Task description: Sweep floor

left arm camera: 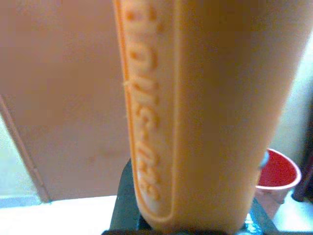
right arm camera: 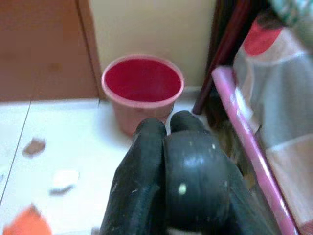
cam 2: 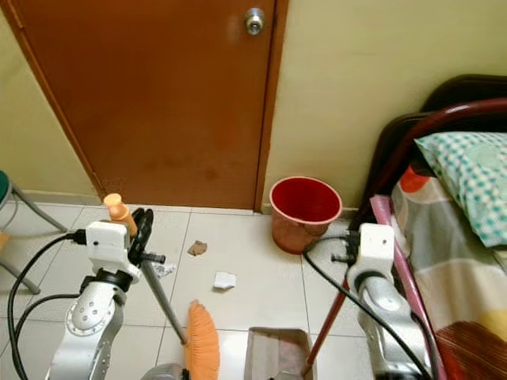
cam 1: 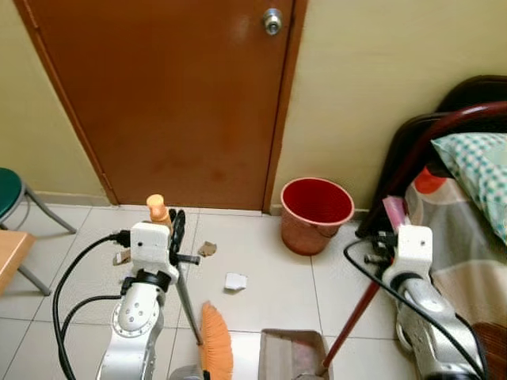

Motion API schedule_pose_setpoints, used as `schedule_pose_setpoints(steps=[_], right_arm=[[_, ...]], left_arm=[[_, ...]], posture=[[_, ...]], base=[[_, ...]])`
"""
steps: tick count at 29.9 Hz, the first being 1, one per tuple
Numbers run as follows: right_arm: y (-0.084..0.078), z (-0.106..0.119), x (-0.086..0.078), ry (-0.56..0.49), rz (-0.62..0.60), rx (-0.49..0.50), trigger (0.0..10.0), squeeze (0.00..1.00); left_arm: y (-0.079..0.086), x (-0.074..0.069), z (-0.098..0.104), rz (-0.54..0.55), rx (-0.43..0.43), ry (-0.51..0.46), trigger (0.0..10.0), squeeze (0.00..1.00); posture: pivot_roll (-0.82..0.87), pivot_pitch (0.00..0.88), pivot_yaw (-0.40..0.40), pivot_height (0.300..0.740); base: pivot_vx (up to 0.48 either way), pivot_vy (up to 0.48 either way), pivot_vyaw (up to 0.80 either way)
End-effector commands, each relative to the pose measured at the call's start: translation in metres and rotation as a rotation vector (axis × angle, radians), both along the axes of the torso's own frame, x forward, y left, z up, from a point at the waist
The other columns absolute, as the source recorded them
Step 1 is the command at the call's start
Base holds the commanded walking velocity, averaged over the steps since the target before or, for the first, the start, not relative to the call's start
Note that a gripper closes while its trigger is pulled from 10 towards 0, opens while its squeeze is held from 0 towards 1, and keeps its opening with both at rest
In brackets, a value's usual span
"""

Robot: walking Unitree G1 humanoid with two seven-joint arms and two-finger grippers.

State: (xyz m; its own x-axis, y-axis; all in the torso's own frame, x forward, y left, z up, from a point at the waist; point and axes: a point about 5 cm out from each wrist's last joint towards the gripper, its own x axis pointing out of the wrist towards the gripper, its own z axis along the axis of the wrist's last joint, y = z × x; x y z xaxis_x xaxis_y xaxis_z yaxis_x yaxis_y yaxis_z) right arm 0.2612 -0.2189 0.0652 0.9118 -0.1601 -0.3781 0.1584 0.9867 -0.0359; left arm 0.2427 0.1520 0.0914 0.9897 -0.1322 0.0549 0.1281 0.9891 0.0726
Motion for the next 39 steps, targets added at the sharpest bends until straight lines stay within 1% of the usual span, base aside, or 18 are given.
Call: schedule_pose_setpoints(steps=[1, 3, 4, 5, 6, 7, 8, 9, 12, 13, 14, 17, 20, 21, 23, 28, 39], right_arm=[[-0.004, 0.003, 0.004, -0.018, -0.027, -0.025, 10.0, 0.0], [-0.003, 0.008, 0.008, -0.044, -0.044, -0.029, 10.0, 0.0], [-0.005, 0.013, 0.012, -0.076, -0.059, -0.042, 10.0, 0.0], [-0.005, 0.013, 0.012, -0.076, -0.059, -0.042, 10.0, 0.0], [-0.004, 0.015, 0.013, -0.084, -0.061, -0.043, 10.0, 0.0], [-0.003, 0.016, 0.013, -0.08, -0.059, -0.035, 10.0, 0.0], [-0.003, 0.016, 0.013, -0.08, -0.059, -0.035, 10.0, 0.0], [-0.002, 0.013, 0.012, -0.068, -0.054, -0.034, 10.0, 0.0], [0.0, 0.01, 0.011, -0.064, -0.048, -0.037, 10.0, 0.0], [0.001, 0.009, 0.012, -0.065, -0.048, -0.038, 10.0, 0.0], [0.001, 0.009, 0.013, -0.067, -0.049, -0.038, 10.0, 0.0], [0.004, 0.01, 0.016, -0.093, -0.052, -0.03, 10.0, 0.0], [0.005, 0.012, 0.019, -0.116, -0.057, -0.031, 10.0, 0.0], [0.006, 0.013, 0.019, -0.13, -0.061, -0.018, 10.0, 0.0], [0.006, 0.012, 0.019, -0.132, -0.07, 0.005, 10.0, 0.0], [0.007, 0.011, 0.019, -0.137, -0.065, 0.008, 10.0, 0.0], [0.008, 0.01, 0.02, -0.145, -0.058, 0.013, 10.0, 0.0]], left_arm=[[0.005, 0.003, 0.02, 0.006, 0.096, -0.089, 10.0, 0.0], [0.006, 0.004, 0.027, 0.012, 0.128, -0.129, 10.0, 0.0], [0.011, 0.005, 0.039, 0.04, 0.181, -0.194, 10.0, 0.0], [0.011, 0.005, 0.039, 0.04, 0.181, -0.194, 10.0, 0.0], [0.016, 0.007, 0.05, 0.07, 0.207, -0.245, 10.0, 0.0], [0.018, 0.008, 0.054, 0.085, 0.207, -0.26, 10.0, 0.0], [0.018, 0.008, 0.054, 0.085, 0.207, -0.26, 10.0, 0.0], [0.019, 0.01, 0.061, 0.084, 0.218, -0.286, 10.0, 0.0], [0.018, 0.013, 0.066, 0.081, 0.204, -0.289, 10.0, 0.0], [0.016, 0.016, 0.065, 0.078, 0.185, -0.275, 10.0, 0.0], [0.016, 0.016, 0.064, 0.079, 0.181, -0.27, 10.0, 0.0], [0.01, 0.019, 0.056, 0.033, 0.168, -0.24, 10.0, 0.0], [0.008, 0.02, 0.049, 0.023, 0.156, -0.214, 10.0, 0.0], [0.006, 0.019, 0.044, 0.012, 0.152, -0.197, 10.0, 0.0], [0.005, 0.018, 0.041, 0.011, 0.163, -0.191, 10.0, 0.0], [0.004, 0.013, 0.033, 0.008, 0.164, -0.168, 10.0, 0.0], [0.003, 0.014, 0.031, 0.003, 0.169, -0.167, 10.0, 0.0]], posture=[[0.02, 0.018, -0.001, 0.74], [0.03, 0.021, 0.002, 0.74], [0.03, 0.025, 0.0, 0.74], [0.03, 0.025, 0.0, 0.74], [0.03, 0.031, -0.003, 0.74], [0.03, 0.031, -0.003, 0.74], [0.03, 0.031, -0.003, 0.74], [0.03, 0.034, -0.004, 0.74], [0.03, 0.036, -0.008, 0.74], [0.03, 0.036, -0.01, 0.74], [0.03, 0.036, -0.01, 0.74], [0.03, 0.037, -0.011, 0.74], [0.03, 0.037, -0.011, 0.74], [0.03, 0.038, -0.012, 0.74], [0.03, 0.039, -0.012, 0.74], [0.03, 0.041, -0.013, 0.74], [0.02, 0.041, -0.016, 0.74]], base=[[0.0, 0.0, 0.0], [0.0, 0.0, 0.0], [0.0, 0.0, 0.0], [0.0, 0.0, 0.0], [0.0, 0.0, 0.0], [0.0, 0.0, 0.0], [0.0, 0.0, 0.0], [0.0, 0.0, 0.0], [0.0, 0.0, 0.0], [0.0, 0.0, 0.0], [0.0, 0.0, 0.0], [0.0, 0.0, 0.0], [0.0, 0.0, 0.0], [0.0, 0.0, 0.0], [0.0, 0.0, 0.0], [0.0, 0.0, -0.67], [0.0, 0.0, -0.45]])
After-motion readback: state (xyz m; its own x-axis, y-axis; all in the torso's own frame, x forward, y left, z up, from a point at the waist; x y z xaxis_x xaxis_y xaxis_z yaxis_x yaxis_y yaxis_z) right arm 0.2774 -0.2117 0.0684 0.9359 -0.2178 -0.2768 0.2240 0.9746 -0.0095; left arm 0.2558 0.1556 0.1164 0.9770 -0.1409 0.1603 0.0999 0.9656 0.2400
